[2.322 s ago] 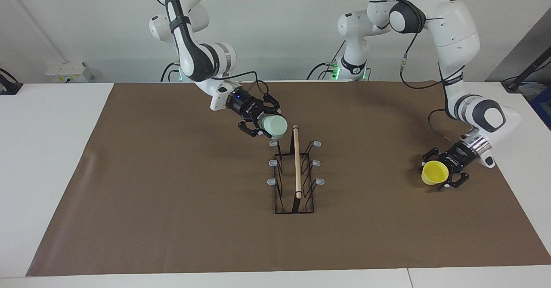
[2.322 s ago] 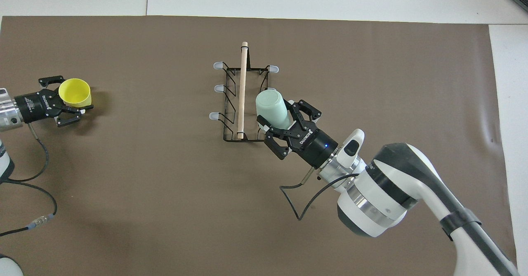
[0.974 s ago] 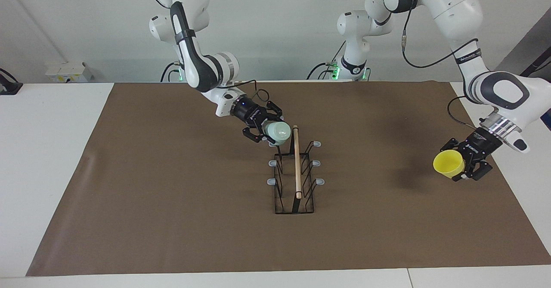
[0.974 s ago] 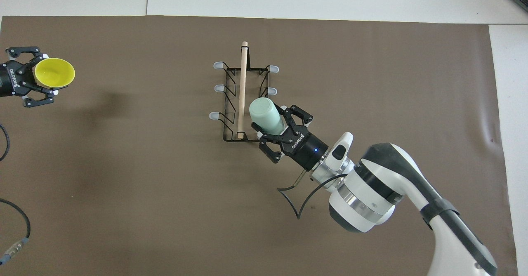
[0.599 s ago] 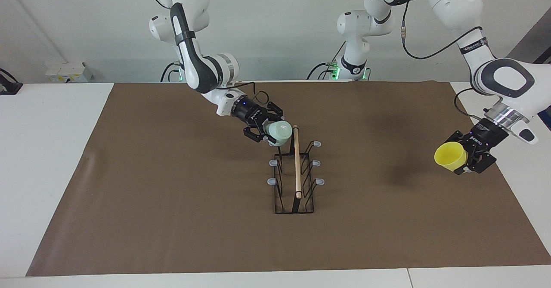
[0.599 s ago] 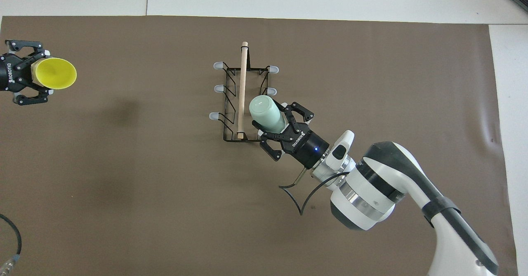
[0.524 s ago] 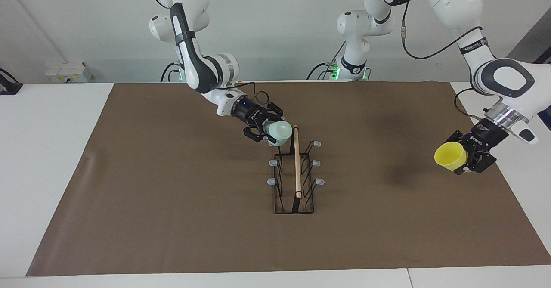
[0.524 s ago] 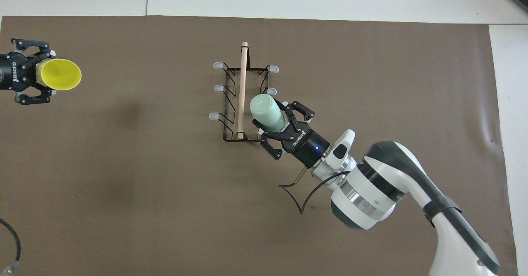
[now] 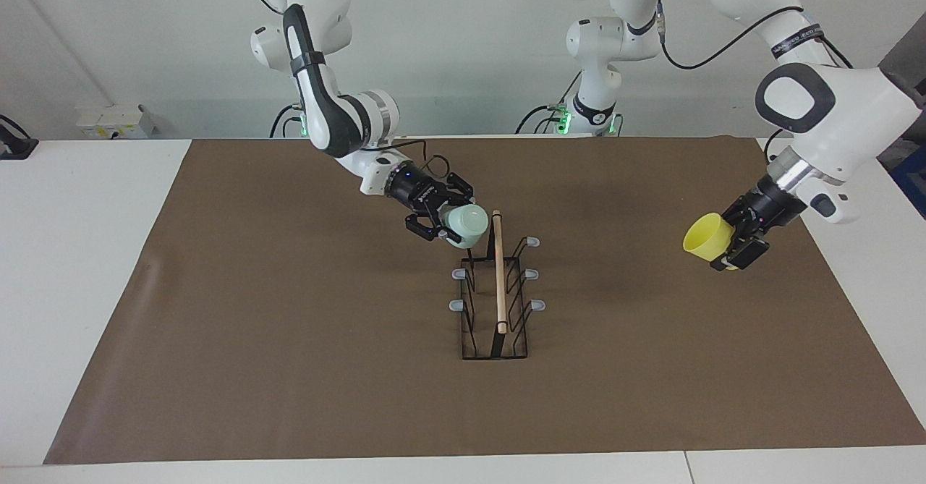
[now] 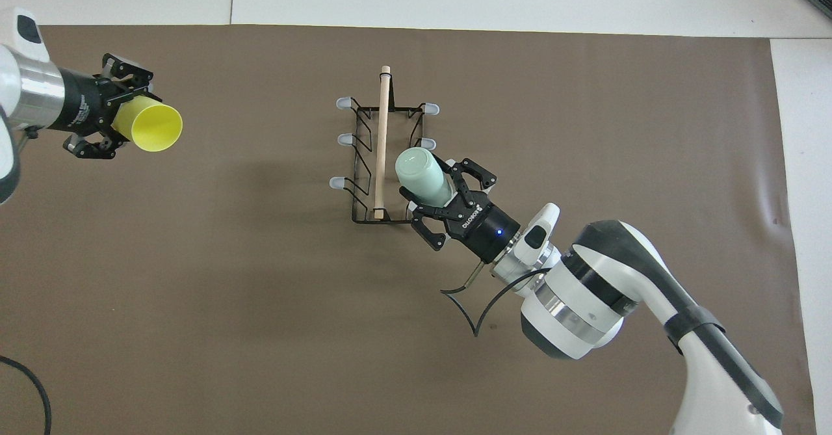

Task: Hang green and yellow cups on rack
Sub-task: 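Hang the green cup on a rack peg while the left gripper lifts the yellow cup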

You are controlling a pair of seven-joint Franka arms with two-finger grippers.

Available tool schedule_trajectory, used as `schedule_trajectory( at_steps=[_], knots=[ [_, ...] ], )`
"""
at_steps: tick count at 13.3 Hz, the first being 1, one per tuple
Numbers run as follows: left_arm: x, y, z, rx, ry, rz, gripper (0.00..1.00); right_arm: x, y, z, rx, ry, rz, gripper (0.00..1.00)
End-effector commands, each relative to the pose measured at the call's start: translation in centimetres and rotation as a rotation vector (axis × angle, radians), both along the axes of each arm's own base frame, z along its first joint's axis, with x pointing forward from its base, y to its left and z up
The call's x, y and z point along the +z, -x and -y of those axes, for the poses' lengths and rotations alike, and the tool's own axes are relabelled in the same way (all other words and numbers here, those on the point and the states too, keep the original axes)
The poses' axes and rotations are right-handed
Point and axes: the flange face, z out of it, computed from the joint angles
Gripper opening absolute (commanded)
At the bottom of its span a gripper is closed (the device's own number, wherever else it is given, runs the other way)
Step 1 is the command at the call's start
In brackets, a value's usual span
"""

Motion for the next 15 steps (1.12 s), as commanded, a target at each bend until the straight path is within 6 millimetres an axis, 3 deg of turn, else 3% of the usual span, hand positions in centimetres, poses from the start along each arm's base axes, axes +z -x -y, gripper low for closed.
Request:
schedule_trajectory(
  at_steps=[1,2,5,6,7,11,15],
  knots=[
    [-1.0,1.0,4.0,0.027,-0.14,0.062,0.0,-2.3,0.1,-0.3,-0.109,0.008,0.001,0.0],
    [-1.1,1.4,5.7,0.036,-0.184,0.098,0.0,-3.7,0.0,-0.4,-0.105,0.022,-0.002,0.0],
    [-2.5,4.2,11.3,-0.068,-0.354,0.177,0.0,-4.7,0.2,-0.3,-0.104,0.034,-0.014,0.0],
    [-2.6,5.0,13.0,-0.063,-0.38,0.218,0.0,-4.8,0.2,-0.3,-0.106,0.041,-0.022,0.63],
    [-2.7,5.4,13.9,-0.071,-0.412,0.261,0.0,-4.8,0.3,-0.3,-0.105,0.043,-0.022,1.0],
    [-3.5,9.9,19.8,-0.221,-0.552,0.383,0.0,-4.2,0.1,0.1,-0.115,0.044,-0.02,1.0],
    [-3.8,13.3,23.6,-0.194,-0.577,0.458,0.0,1.0,-1.0,6.0,-0.141,0.233,-0.004,1.0]
  ],
)
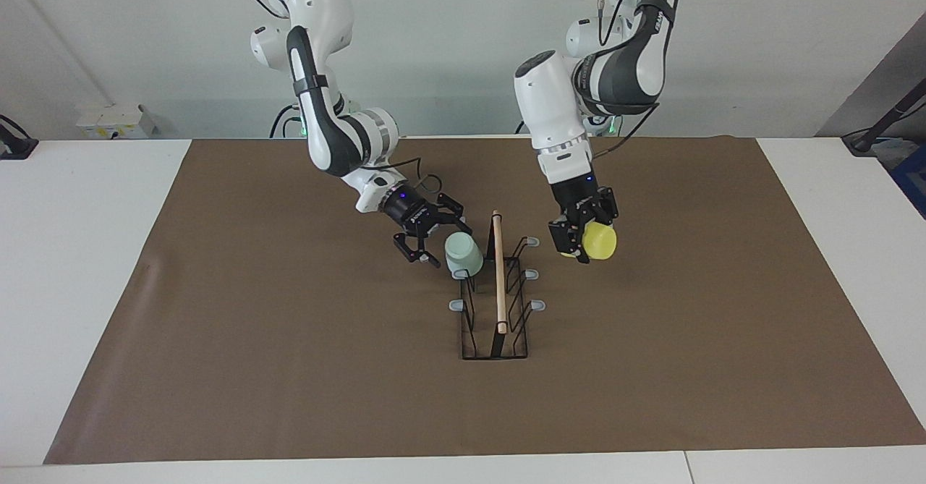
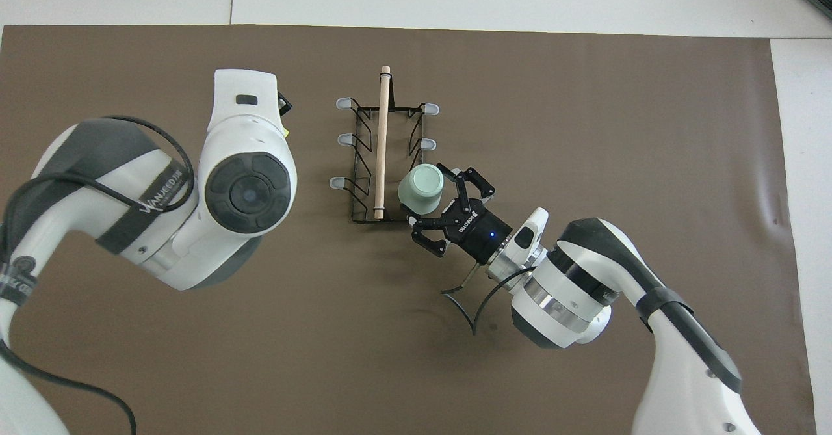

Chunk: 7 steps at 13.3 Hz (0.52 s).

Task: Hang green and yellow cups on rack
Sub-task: 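Open the right gripper and withdraw it while the left gripper carries the yellow cup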

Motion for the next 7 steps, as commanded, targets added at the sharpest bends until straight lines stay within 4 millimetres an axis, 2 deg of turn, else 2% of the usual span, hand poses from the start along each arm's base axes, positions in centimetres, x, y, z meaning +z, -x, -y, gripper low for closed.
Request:
schedule_trajectory(
  at_steps=[1,4,5,7],
  knots=[
    [0.3,2.7,0.8,0.004,-0.03,0.05,0.0,3.9,-0.2,3.8,-0.083,0.095,0.073,1.0],
    [-0.6,4.0,1.8,0.004,-0.056,0.139,0.0,5.7,-0.2,4.4,-0.112,0.027,0.029,1.0],
    [-1.0,4.3,2.1,0.004,-0.073,0.157,0.0,6.1,-0.4,5.4,-0.118,0.058,0.029,1.0],
    [-1.8,4.5,2.6,0.009,-0.1,0.197,0.0,6.5,-1.5,9.2,-0.084,0.188,0.077,1.0]
  ],
)
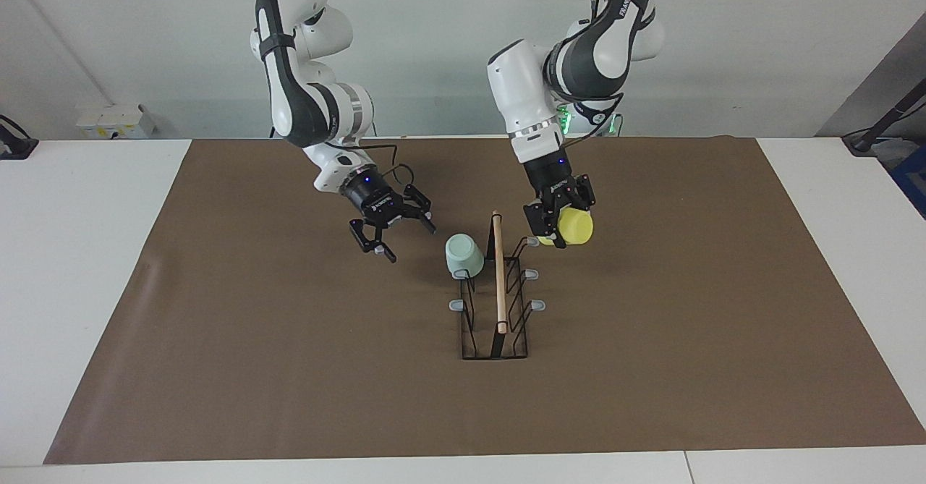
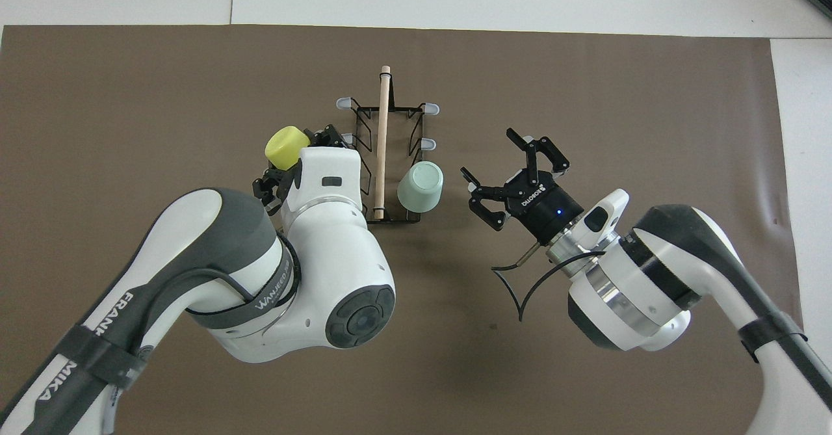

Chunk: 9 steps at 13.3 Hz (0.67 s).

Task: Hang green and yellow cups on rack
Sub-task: 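Open the right gripper and withdraw it while the left gripper carries the yellow cup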

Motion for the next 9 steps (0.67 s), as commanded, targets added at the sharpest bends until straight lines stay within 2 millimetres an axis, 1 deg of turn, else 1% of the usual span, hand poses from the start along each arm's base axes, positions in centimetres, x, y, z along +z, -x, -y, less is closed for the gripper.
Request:
schedule_trajectory(
  at_steps=[1,3,5,6,8,9],
  knots=[
    [-0.6,0.9,0.0,0.019,-0.037,0.054,0.0,0.8,-1.1,5.2,0.033,0.16,0.054,1.0],
    [-1.5,1.8,0.9,0.001,-0.042,0.044,0.0,1.3,-2.3,9.3,0.089,0.289,0.07,1.0],
    [-3.0,1.8,1.5,0.002,-0.061,0.068,0.0,1.7,-3.2,13.2,0.135,0.373,0.058,1.0],
    [-3.9,2.0,2.0,0.008,-0.063,0.086,0.0,1.9,-3.6,14.6,0.171,0.404,0.047,1.0],
    [-4.6,2.0,2.4,0.009,-0.065,0.107,0.0,3.5,-4.8,17.7,0.262,0.517,0.035,1.0],
    [-5.0,2.0,2.7,0.002,-0.072,0.118,0.0,4.2,-5.2,18.0,0.302,0.561,0.014,1.0]
  ],
)
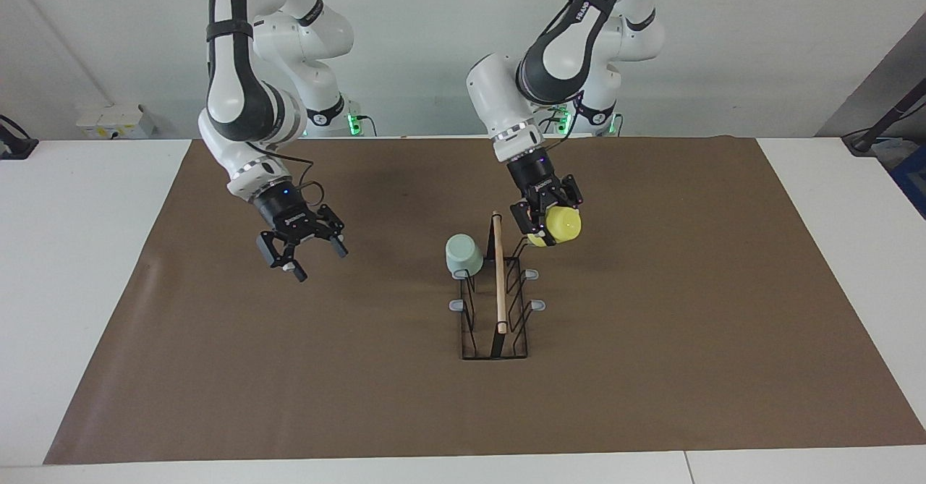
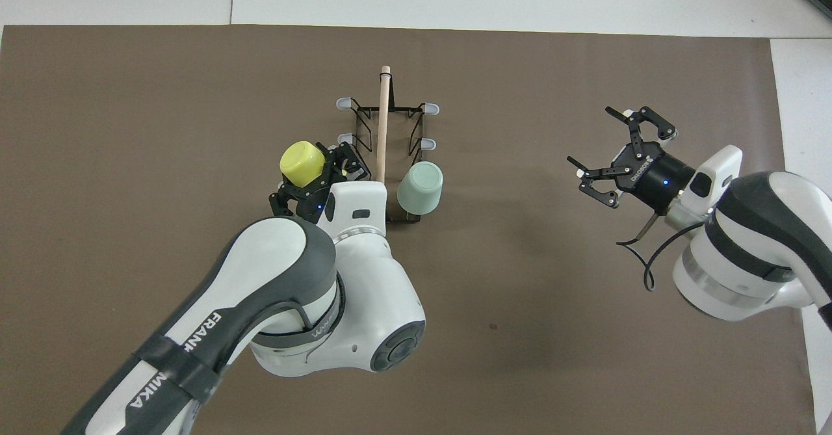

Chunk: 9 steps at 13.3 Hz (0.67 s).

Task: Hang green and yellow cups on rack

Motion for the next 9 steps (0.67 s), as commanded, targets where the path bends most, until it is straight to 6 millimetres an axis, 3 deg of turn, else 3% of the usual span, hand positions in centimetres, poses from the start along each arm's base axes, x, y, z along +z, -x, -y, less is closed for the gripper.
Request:
schedule_trajectory(
  at_steps=[1,3,5,6,7,8,9],
  knots=[
    [-1.4,0.1,0.7,0.015,-0.019,0.041,0.0,2.6,-0.7,1.1,0.066,0.103,-0.054,1.0],
    [-3.4,0.4,1.4,0.019,-0.035,0.069,0.0,3.1,-0.9,2.7,0.073,0.211,-0.127,1.0],
    [-3.7,1.1,2.3,0.01,-0.026,0.072,0.0,3.6,-1.0,4.1,0.061,0.311,-0.19,1.0],
    [-3.7,1.1,2.3,0.011,-0.026,0.072,0.06,4.6,-1.1,4.7,0.037,0.346,-0.206,1.0],
    [-3.8,1.3,2.4,0.014,-0.023,0.074,0.15,5.2,-1.1,5.0,0.006,0.361,-0.232,1.0],
    [-3.7,1.3,2.5,0.016,-0.022,0.075,0.32,5.4,-1.1,5.0,-0.026,0.379,-0.264,1.0],
    [-3.5,1.2,2.6,0.016,-0.01,0.072,0.61,5.7,-1.2,4.8,-0.05,0.409,-0.288,1.0]
  ],
)
